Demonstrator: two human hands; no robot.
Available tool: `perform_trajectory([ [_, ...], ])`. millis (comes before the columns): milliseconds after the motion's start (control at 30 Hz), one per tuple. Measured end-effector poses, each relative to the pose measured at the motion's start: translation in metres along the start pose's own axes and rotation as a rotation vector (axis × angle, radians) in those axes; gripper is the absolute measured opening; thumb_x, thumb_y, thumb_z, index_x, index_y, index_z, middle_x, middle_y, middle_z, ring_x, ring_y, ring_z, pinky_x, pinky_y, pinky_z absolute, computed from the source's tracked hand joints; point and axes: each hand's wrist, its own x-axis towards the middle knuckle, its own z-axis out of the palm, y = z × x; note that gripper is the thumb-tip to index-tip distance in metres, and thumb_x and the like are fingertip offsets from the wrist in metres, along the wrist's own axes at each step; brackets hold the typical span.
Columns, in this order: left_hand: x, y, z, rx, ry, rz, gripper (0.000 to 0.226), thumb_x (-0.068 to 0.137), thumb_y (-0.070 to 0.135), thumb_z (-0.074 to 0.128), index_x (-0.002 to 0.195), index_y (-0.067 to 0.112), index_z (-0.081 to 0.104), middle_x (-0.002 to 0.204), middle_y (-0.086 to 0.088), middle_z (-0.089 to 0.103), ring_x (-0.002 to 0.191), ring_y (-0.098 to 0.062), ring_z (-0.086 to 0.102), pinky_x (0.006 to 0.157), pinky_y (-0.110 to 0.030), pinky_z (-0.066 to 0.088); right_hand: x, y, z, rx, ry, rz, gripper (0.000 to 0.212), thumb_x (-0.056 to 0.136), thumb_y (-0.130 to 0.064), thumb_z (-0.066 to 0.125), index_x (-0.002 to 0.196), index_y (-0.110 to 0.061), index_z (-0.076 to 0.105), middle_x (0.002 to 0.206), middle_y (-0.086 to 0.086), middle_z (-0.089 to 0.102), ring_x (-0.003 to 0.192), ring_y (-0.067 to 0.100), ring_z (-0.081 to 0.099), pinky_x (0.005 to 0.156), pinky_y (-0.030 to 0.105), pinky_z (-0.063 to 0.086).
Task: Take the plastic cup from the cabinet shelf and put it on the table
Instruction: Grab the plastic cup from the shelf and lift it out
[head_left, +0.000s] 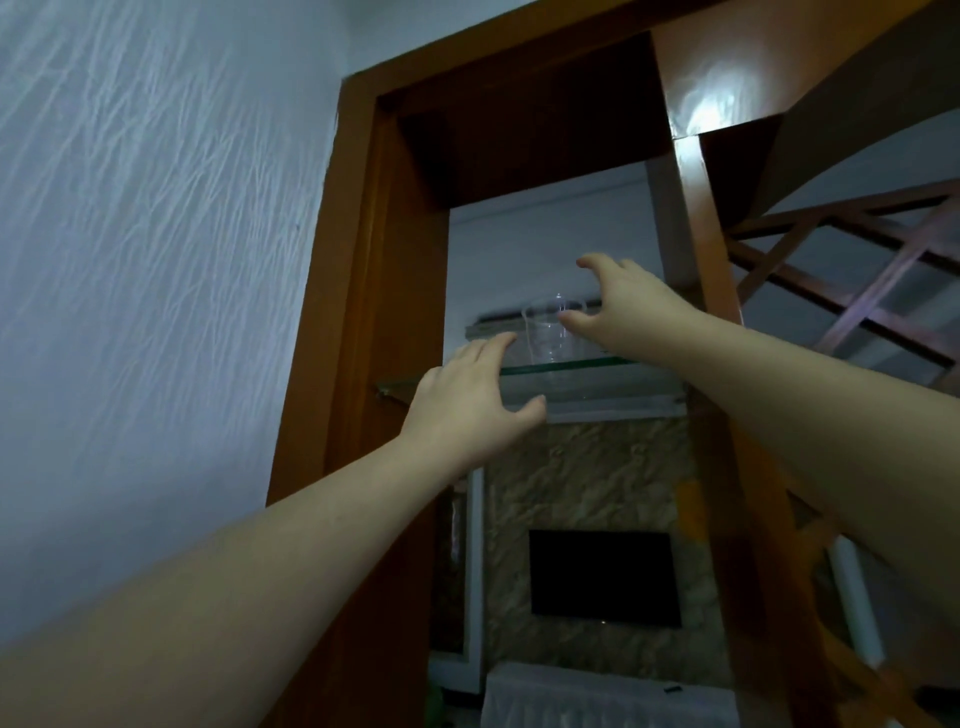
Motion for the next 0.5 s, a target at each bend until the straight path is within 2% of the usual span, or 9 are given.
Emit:
perform_trajectory([
  [67,-0.001,-0.003,0.0,-0.033,0.006,-0.022,0.087,0.08,0.06,0.058,0.151,0.027,0.019,0.153,-0.002,0.04,0.136,-0.021,0.039,0.108,-0.046,0.033,0.012,0.001,0.0,0.061,-0.041,0.088,0.081,0.084,-0.051,0.061,0.148,-0.022,0.021,0.136,0.016,0.048,0.09,0.024,0.062,0.065,0.032,0.05],
  [100,0.0,-0.004,-0.001,-0.057,-0.006,-0.036,0.088,0.08,0.058,0.059,0.152,0.027,0.017,0.154,-0.002,0.039,0.136,-0.022,0.039,0.108,-0.045,0.033,0.018,0.002,0.001,0.097,-0.062,0.138,0.084,0.084,-0.053,0.061,0.148,-0.02,0.02,0.134,0.017,0.05,0.086,0.024,0.063,0.061,0.031,0.05],
  [133,0.0,-0.005,-0.002,-0.095,-0.037,-0.051,0.089,0.081,0.057,0.061,0.152,0.029,0.015,0.155,-0.002,0.037,0.137,-0.022,0.038,0.108,-0.045,0.034,0.023,0.002,0.002,0.129,-0.087,0.191,0.086,0.084,-0.056,0.059,0.148,-0.016,0.019,0.137,0.018,0.049,0.094,0.028,0.063,0.067,0.034,0.051],
  [167,0.0,-0.005,-0.003,-0.149,-0.08,-0.068,0.089,0.082,0.055,0.063,0.152,0.032,0.013,0.156,-0.001,0.034,0.137,-0.023,0.037,0.109,-0.046,0.034,0.028,0.001,0.003,0.145,-0.121,0.238,0.088,0.084,-0.059,0.056,0.149,-0.012,0.018,0.143,0.02,0.043,0.11,0.033,0.057,0.082,0.04,0.049],
  [200,0.0,-0.005,-0.004,-0.207,-0.123,-0.083,0.088,0.082,0.053,0.064,0.151,0.035,0.012,0.158,0.001,0.032,0.138,-0.024,0.036,0.109,-0.048,0.034,0.031,0.0,0.005,0.136,-0.161,0.277,0.089,0.085,-0.062,0.051,0.148,-0.008,0.019,0.149,0.02,0.035,0.124,0.038,0.046,0.094,0.044,0.042],
  [233,0.0,-0.004,-0.006,-0.248,-0.154,-0.089,0.088,0.082,0.052,0.065,0.151,0.038,0.011,0.159,0.002,0.03,0.139,-0.025,0.034,0.109,-0.049,0.034,0.032,-0.003,0.006,0.119,-0.2,0.307,0.09,0.086,-0.066,0.045,0.148,-0.005,0.021,0.152,0.021,0.031,0.13,0.04,0.039,0.099,0.046,0.037],
  [333,0.0,-0.002,-0.013,-0.224,-0.153,-0.054,0.088,0.083,0.052,0.064,0.151,0.038,0.011,0.16,0.002,0.028,0.142,-0.024,0.031,0.113,-0.052,0.031,0.034,-0.011,0.006,0.093,-0.305,0.365,0.096,0.082,-0.073,0.041,0.146,-0.003,0.026,0.151,0.022,0.031,0.129,0.042,0.039,0.1,0.048,0.035],
  [433,0.002,-0.001,-0.022,-0.224,-0.122,-0.069,0.088,0.083,0.05,0.064,0.152,0.035,0.012,0.159,0.001,0.028,0.142,-0.024,0.03,0.113,-0.053,0.032,0.036,-0.014,0.007,0.163,-0.472,0.423,0.103,0.076,-0.076,0.045,0.149,-0.008,0.018,0.154,0.021,0.025,0.135,0.042,0.032,0.106,0.051,0.03],
  [500,0.001,0.0,-0.025,-0.236,-0.127,-0.093,0.088,0.083,0.05,0.064,0.151,0.036,0.012,0.159,0.001,0.029,0.142,-0.025,0.031,0.111,-0.055,0.035,0.037,-0.015,0.008,0.241,-0.519,0.449,0.105,0.075,-0.076,0.049,0.15,-0.01,0.016,0.154,0.02,0.025,0.136,0.041,0.031,0.107,0.053,0.028],
])
